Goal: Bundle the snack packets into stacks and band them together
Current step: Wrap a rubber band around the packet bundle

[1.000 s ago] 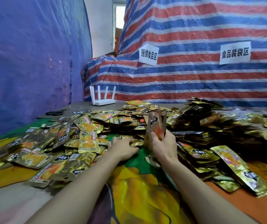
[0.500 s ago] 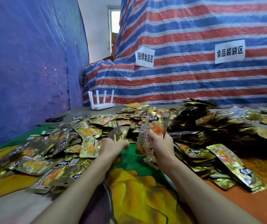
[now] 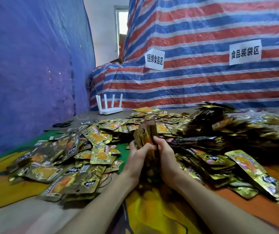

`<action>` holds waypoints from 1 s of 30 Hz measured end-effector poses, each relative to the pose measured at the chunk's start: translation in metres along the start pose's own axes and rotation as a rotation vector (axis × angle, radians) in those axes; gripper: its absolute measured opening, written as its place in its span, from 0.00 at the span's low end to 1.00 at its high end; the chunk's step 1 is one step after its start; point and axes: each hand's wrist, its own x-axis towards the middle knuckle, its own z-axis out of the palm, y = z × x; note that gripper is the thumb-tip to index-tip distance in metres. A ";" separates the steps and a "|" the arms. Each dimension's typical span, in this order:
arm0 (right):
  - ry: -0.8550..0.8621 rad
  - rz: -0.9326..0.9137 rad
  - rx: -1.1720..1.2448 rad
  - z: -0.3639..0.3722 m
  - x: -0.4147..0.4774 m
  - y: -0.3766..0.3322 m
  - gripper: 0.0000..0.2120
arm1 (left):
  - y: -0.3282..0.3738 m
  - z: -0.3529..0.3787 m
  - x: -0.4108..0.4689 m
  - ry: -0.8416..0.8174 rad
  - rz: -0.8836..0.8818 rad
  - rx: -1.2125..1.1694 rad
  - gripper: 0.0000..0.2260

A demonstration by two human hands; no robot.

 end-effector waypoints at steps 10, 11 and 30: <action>0.160 -0.178 -0.123 0.005 -0.004 -0.003 0.21 | -0.007 0.004 -0.005 0.023 0.219 -0.003 0.37; 0.170 -0.195 -0.135 0.004 -0.005 -0.005 0.20 | -0.006 0.004 -0.006 0.028 0.250 0.016 0.41; 0.224 -0.167 -0.312 0.009 -0.021 -0.027 0.27 | 0.006 0.015 -0.016 0.021 0.623 0.240 0.39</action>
